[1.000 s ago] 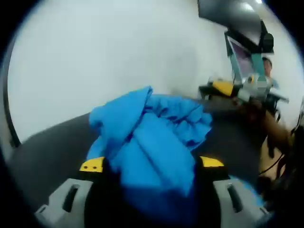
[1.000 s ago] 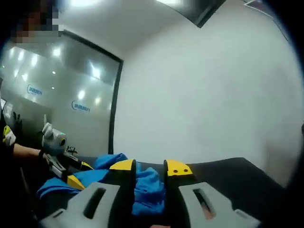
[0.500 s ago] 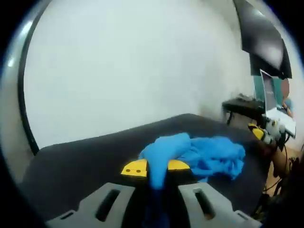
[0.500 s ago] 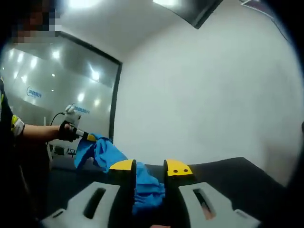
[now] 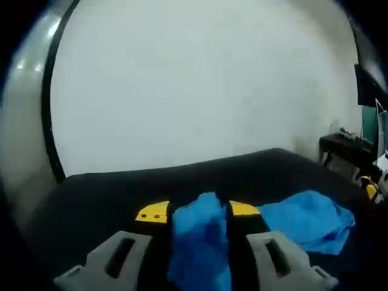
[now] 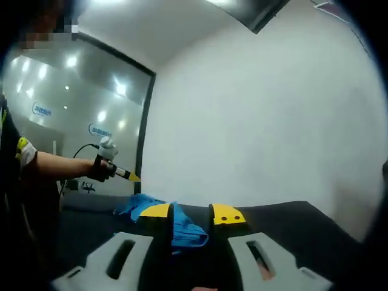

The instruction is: Spread out the cloth and fold it

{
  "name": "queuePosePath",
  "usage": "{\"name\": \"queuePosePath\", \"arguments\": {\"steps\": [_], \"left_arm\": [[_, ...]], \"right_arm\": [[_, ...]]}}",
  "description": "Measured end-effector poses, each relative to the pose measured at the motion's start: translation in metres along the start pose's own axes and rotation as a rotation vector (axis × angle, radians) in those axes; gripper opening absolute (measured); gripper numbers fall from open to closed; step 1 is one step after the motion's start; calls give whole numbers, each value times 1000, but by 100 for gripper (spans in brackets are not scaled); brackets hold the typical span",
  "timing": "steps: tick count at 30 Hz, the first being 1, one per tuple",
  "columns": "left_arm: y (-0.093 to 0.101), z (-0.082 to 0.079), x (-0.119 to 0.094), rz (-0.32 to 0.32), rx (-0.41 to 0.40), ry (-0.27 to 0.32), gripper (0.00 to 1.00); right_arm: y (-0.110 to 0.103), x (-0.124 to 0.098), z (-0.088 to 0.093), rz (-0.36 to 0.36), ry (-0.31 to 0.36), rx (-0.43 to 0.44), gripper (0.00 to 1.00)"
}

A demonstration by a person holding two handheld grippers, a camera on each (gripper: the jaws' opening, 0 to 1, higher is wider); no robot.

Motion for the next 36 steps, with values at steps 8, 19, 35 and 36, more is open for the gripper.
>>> {"name": "queuePosePath", "arguments": {"steps": [8,19,35,36], "left_arm": [[71,9,-60,325,52,83,28],[184,83,-73,588,245,-58,29],[256,28,-51,205,418,364,62],[254,27,-48,199,392,375,62]], "right_arm": [[-22,16,28,-153,-264,37,23],[-44,48,30,-51,-434,87,1],[-57,78,-102,-26,-76,309,1],[-58,77,-105,-31,-76,304,1]]}}
Point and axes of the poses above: the point that each gripper's makers call its tool centre point, and the gripper's own axes: x roughly forward along the fingers, y roughly to its right, z roughly out of its underside, the point moved 8 cm from there along -x, roughly backward along the fingers, and after that the axes turned 4 degrees about x, right-handed, at the moved point
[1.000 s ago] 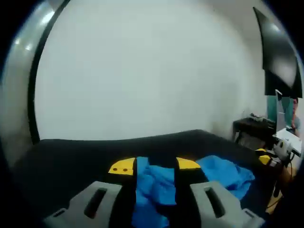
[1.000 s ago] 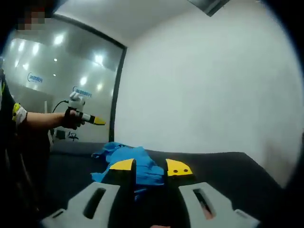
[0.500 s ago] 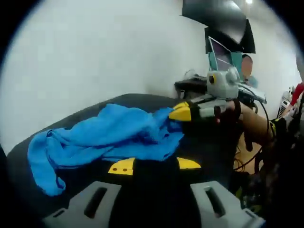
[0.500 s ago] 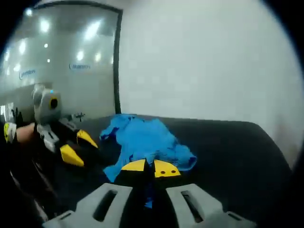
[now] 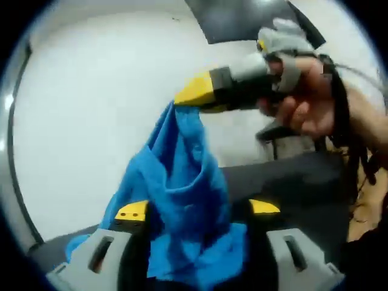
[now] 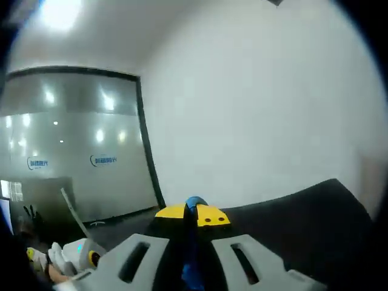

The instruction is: Spread out the cloth and fold it

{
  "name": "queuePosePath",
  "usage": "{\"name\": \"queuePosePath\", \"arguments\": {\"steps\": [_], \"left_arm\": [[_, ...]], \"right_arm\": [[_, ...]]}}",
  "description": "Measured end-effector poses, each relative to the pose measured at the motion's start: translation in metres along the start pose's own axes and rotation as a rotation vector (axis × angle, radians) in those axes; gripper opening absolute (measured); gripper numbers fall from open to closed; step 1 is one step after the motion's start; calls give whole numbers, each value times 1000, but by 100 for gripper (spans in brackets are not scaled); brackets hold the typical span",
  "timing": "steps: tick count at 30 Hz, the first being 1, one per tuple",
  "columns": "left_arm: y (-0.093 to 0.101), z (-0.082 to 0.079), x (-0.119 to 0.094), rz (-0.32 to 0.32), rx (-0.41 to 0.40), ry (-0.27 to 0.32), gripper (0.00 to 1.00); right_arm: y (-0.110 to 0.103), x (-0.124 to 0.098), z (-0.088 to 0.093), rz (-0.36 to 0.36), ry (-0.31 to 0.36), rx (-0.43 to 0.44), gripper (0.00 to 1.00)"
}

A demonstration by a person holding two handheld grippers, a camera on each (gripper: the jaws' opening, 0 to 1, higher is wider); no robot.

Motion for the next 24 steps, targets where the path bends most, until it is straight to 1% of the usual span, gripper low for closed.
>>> {"name": "queuePosePath", "arguments": {"steps": [1,2,3,4,5,6,7,8,9,10,11,12,13,14,15,16,17,18,19,20,21,22,23,24], "left_arm": [[-4,0,-1,-19,-49,1,59],[-10,0,0,-17,-92,17,57],[-11,-4,-3,-12,-140,43,58],[-4,-12,-7,0,-204,83,64],[4,-23,-10,51,-274,146,72],[11,-29,-11,78,-333,167,81],[15,-32,-11,83,-352,177,87],[21,-34,-11,66,-331,168,86],[20,-32,-8,19,-274,164,78],[19,-30,-5,-26,-216,151,67],[15,-25,-1,-63,-176,125,59],[10,-20,2,-86,-139,96,49],[3,-16,2,-111,-108,79,32],[-5,-14,-1,-124,-106,72,20],[-11,-14,-8,-91,-124,87,11],[-12,-16,-17,-25,-163,110,7],[-15,-17,-28,47,-196,116,6],[-17,-18,-39,118,-236,115,2],[-23,-17,-50,148,-283,77,0],[-26,-18,-61,206,-279,69,0],[-29,-19,-71,272,-267,51,0],[-36,-18,-80,266,-300,13,0],[-44,-18,-88,255,-293,9,0],[-51,-18,-95,245,-279,13,0]], "right_arm": [[-2,0,-1,-5,0,0,1],[-3,-1,-1,-6,2,0,1],[-3,-1,-2,7,18,-4,1],[0,0,-5,50,67,9,1],[1,2,-6,62,96,24,1],[2,3,-7,67,108,61,1],[-1,5,-8,51,110,88,1],[-5,8,-9,35,110,101,1],[-10,10,-9,17,113,105,1],[-17,12,-10,2,114,97,1],[-23,14,-10,-10,117,79,1],[-28,14,-11,-28,107,30,1],[-30,13,-12,-29,98,-12,1],[-29,11,-14,-12,99,-68,1],[-24,7,-16,8,97,-120,1],[-20,5,-17,25,97,-148,1],[-13,1,-17,45,87,-168,1],[-7,-4,-15,48,60,-179,1],[-1,-8,-10,31,17,-173,2],[0,-13,-2,-7,-40,-165,2],[1,-19,4,-36,-56,-147,2],[-1,-24,11,-89,-61,-161,4],[-6,-33,23,-157,-87,-181,6],[-9,-40,34,-203,-117,-223,10]]}}
Point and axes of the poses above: the point that each gripper's makers call its tool centre point, and the gripper's own axes: x roughly forward along the fingers, y roughly to its right, z roughly out of its underside, the point moved 8 cm from there along -x, roughly backward along the fingers, and after that the axes turned 4 degrees about x, right-handed, at the moved point
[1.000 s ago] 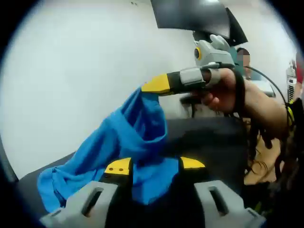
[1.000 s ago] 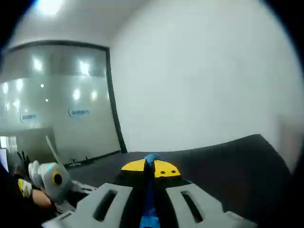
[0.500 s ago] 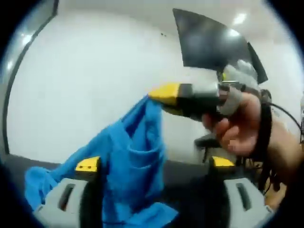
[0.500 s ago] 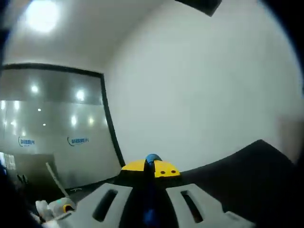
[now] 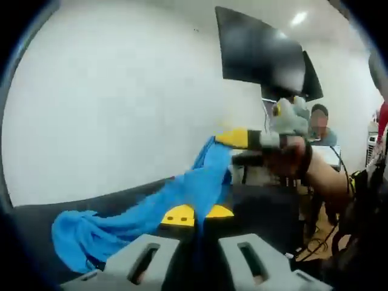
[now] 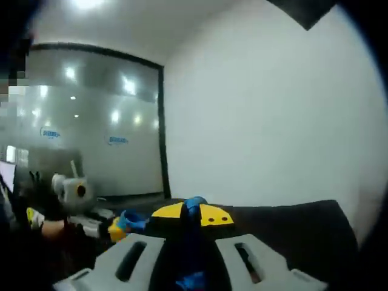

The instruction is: Spread out the cloth and fold it

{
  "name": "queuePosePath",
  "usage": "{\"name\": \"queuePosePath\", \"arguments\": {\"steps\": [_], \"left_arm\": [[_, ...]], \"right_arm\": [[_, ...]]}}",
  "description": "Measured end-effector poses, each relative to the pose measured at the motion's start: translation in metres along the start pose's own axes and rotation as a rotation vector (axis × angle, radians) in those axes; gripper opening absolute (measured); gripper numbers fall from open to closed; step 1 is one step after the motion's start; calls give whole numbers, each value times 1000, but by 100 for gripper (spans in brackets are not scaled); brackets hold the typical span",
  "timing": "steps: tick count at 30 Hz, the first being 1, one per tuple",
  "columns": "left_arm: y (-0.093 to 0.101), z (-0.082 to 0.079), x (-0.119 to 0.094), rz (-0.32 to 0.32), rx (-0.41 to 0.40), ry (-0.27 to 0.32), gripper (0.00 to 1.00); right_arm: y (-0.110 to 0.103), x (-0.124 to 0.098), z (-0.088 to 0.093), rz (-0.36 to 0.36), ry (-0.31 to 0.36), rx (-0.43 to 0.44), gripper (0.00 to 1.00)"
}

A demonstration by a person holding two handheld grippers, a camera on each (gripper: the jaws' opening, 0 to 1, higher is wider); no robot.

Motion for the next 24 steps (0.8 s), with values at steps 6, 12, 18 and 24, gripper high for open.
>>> {"name": "queuePosePath", "arguments": {"steps": [6,12,18,24], "left_arm": [[-25,-8,-26,-55,-65,-16,0],[-23,-13,-24,-102,-45,-6,0],[-17,-19,-23,-96,-71,16,0],[-21,-34,-38,-111,-16,29,0]], "right_arm": [[-12,-18,60,70,-82,-109,22],[-60,-23,94,16,-108,-16,55],[-76,-7,115,148,-158,-308,58],[-40,5,124,250,-230,-203,8]]}}
Point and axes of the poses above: the point that each gripper's makers call its tool centre point, and the gripper's own axes: x roughly forward along the fingers, y roughly to its right, z roughly out of its underside, the point moved 8 cm from there along -x, roughly backward along the fingers, and after that the axes turned 4 degrees about x, right-handed, at the moved point
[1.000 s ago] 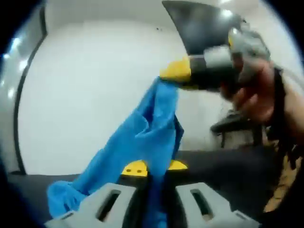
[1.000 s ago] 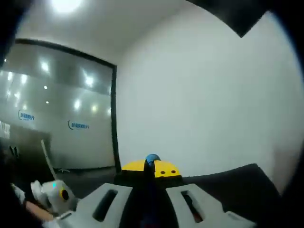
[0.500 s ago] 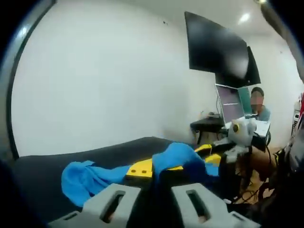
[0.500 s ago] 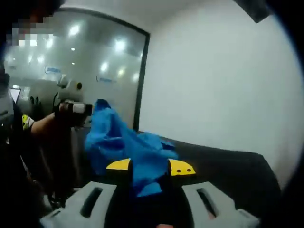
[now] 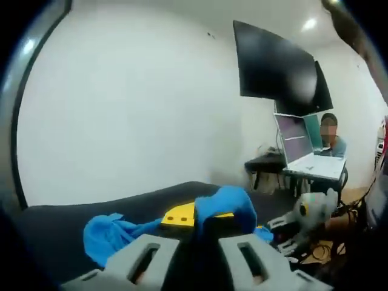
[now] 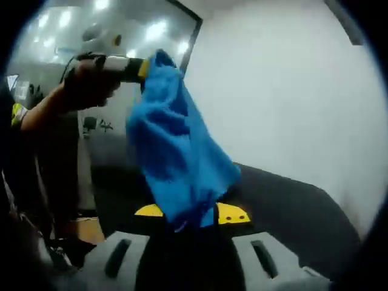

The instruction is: Spread out the cloth and fold it

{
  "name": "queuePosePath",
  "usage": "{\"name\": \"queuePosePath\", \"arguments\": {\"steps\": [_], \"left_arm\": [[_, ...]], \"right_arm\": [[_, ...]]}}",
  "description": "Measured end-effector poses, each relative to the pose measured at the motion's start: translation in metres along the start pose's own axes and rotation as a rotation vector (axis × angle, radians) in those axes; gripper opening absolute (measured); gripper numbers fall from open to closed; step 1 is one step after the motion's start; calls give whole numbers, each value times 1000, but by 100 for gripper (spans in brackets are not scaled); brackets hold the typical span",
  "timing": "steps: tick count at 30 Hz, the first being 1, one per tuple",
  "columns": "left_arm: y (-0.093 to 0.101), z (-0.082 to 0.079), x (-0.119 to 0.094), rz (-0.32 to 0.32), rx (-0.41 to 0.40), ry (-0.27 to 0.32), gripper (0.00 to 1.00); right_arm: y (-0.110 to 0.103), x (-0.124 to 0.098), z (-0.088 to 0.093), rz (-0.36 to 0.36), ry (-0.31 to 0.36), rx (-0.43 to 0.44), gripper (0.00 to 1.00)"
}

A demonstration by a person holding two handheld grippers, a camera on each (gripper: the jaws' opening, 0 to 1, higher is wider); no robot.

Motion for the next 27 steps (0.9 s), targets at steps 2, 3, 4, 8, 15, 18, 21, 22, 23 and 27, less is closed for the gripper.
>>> {"name": "queuePosePath", "arguments": {"steps": [2,3,4,8,15,18,21,22,23,27], "left_arm": [[-7,-7,-8,2,-11,7,0],[-11,-9,-10,-4,-7,7,0],[-18,-10,-11,-30,18,-1,0],[-52,-17,-6,-88,70,-50,0],[-98,-110,14,-90,84,-12,0],[-106,-183,5,-107,101,103,0],[-109,-245,-10,-125,156,145,0],[-110,-262,-14,-122,161,144,0],[-110,-277,-19,-117,166,146,0],[-112,-323,-38,-101,180,179,1]], "right_arm": [[18,1,-10,15,17,27,2],[26,1,-18,9,58,74,2],[35,0,-29,5,80,71,2],[79,-3,-92,106,221,16,1],[104,-7,-243,162,468,-146,1],[98,-26,-320,182,578,-225,1],[86,-45,-376,146,639,-269,1],[83,-51,-394,145,657,-292,1],[81,-57,-411,146,671,-311,1],[76,-74,-460,139,693,-346,1]]}}
Point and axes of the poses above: the point that each gripper's makers call its tool centre point, and the gripper's own axes: x roughly forward along the fingers, y roughly to its right, z roughly out of its underside, the point moved 8 cm from there along -x, roughly backward along the fingers, and after that the axes turned 4 degrees about x, right-handed, at the moved point
